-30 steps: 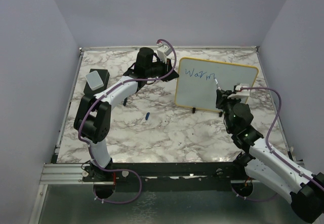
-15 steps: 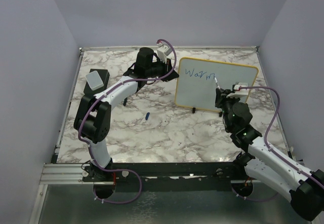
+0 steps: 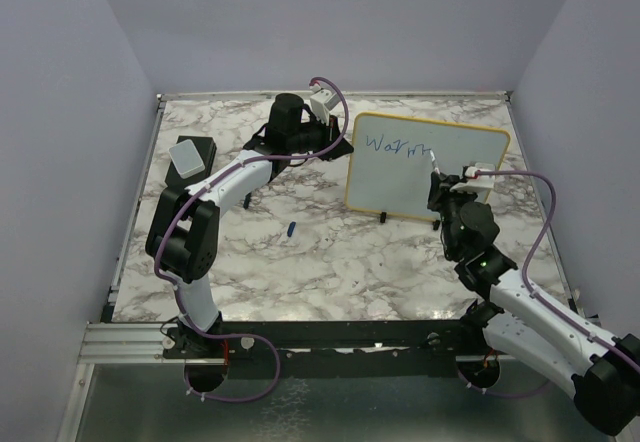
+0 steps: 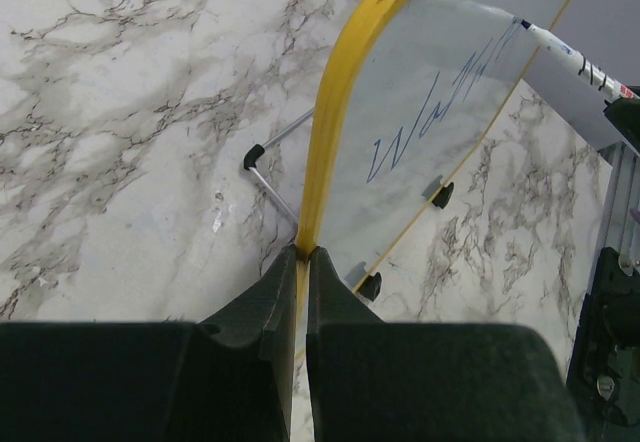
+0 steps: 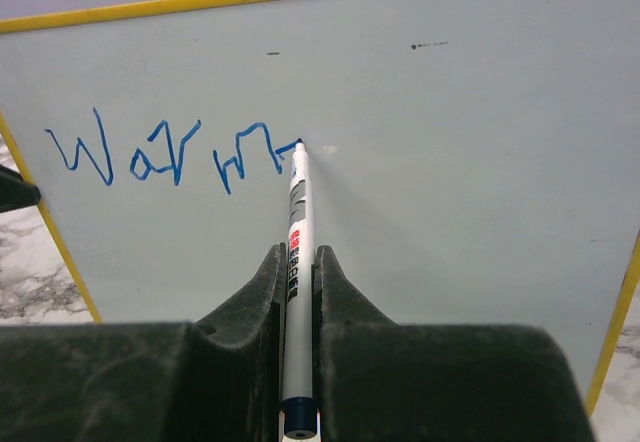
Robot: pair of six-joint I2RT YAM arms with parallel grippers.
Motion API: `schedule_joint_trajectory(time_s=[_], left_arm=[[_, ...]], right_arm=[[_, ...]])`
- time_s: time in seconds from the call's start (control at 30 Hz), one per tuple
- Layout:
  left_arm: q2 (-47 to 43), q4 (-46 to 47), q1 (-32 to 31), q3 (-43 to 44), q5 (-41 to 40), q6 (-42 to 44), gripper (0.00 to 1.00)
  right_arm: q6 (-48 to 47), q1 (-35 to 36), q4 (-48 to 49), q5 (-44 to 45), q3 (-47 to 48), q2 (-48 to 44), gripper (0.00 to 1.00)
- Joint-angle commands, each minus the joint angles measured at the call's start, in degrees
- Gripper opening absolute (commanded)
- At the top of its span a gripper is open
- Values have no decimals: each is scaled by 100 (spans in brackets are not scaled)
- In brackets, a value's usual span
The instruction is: Write a sentence on the whiteboard
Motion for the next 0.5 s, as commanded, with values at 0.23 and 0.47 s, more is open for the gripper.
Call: schedule_joint_trajectory(time_s=[0.23, 0.47], left_arm=[[-248, 29, -20, 102, 148, 67, 6], [-241, 28, -20, 106, 156, 60, 6]], right_arm=[[-224, -29, 91, -319, -31, -391, 1], [-327, -33, 165, -502, 58, -366, 1]])
